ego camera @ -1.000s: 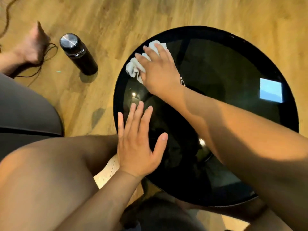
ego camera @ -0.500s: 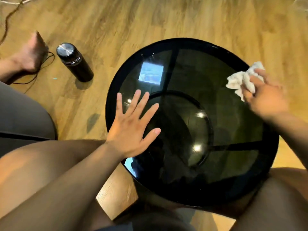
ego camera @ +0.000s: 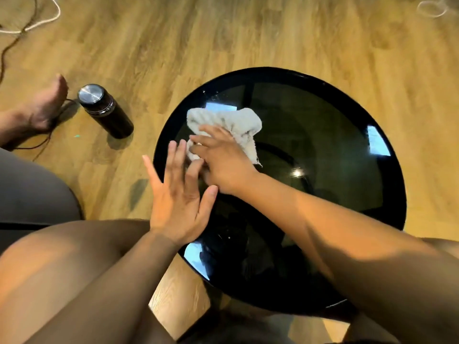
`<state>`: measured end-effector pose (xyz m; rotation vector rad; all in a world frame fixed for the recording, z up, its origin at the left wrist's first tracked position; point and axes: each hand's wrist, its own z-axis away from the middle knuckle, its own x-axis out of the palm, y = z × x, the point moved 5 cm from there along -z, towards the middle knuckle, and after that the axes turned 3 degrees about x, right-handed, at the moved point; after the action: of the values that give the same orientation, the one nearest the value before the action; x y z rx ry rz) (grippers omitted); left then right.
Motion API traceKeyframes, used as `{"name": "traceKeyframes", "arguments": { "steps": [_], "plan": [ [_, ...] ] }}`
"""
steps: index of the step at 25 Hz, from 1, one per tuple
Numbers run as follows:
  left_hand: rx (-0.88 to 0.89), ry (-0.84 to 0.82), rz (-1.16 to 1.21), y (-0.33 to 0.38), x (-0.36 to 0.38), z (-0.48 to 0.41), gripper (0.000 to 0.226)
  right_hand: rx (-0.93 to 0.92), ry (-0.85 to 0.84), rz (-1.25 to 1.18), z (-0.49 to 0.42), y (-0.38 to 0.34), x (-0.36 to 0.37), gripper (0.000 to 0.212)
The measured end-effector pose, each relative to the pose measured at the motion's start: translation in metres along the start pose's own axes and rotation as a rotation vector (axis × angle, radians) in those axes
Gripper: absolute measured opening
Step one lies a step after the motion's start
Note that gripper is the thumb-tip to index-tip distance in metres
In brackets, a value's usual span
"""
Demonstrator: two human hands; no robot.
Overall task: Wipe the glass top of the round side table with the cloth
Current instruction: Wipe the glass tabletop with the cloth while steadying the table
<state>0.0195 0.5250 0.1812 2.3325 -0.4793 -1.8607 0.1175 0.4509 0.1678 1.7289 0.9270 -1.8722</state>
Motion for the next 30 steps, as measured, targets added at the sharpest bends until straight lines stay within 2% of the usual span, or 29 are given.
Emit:
{"name": "traceKeyframes", "arguments": {
  "steps": [2,3,5,7,10,14,17,20,23,25,28,30],
  "plan": [
    [-0.056,0.013,0.031,-0.006,-0.003,0.003,0.058,0.048,0.122,0.067,0.014,0.047,-0.024,0.043],
    [-0.051,-0.013,0.013,-0.005,-0.002,0.004,0.059,0.211,0.157,0.120,0.024,0.082,-0.035,0.043],
    [-0.028,-0.030,-0.038,-0.002,-0.001,0.006,0.061,0.532,0.099,0.225,0.053,0.165,-0.050,0.042],
    [-0.094,0.000,-0.032,-0.006,-0.002,0.010,0.063,0.737,0.009,0.281,0.106,0.227,-0.063,0.041],
    [-0.227,0.005,0.028,-0.012,0.001,0.015,0.070,0.789,-0.025,0.303,0.154,0.264,-0.071,0.051],
    [-0.102,-0.031,0.090,-0.008,0.007,0.012,0.073,0.800,0.144,0.197,0.077,0.247,-0.064,0.053],
    [-0.094,-0.011,0.156,-0.012,0.006,0.012,0.073,0.763,0.175,0.106,-0.001,0.222,-0.050,0.049],
    [-0.101,0.001,0.139,-0.012,0.006,0.012,0.072,0.623,0.147,0.045,-0.074,0.151,-0.039,0.047],
    [-0.116,0.022,0.159,-0.012,0.004,0.012,0.073,0.269,0.049,-0.070,-0.106,0.037,-0.022,0.040],
    [-0.125,0.054,0.217,-0.012,0.002,0.012,0.073,0.057,-0.009,-0.178,-0.093,-0.005,-0.022,0.037],
    [-0.136,0.065,0.249,-0.012,0.002,0.012,0.075,-0.225,-0.139,-0.155,-0.065,0.004,-0.025,0.034],
    [-0.140,0.069,0.242,-0.011,0.004,0.013,0.075,-0.198,-0.151,-0.058,-0.067,0.029,-0.028,0.042]
  ]
}}
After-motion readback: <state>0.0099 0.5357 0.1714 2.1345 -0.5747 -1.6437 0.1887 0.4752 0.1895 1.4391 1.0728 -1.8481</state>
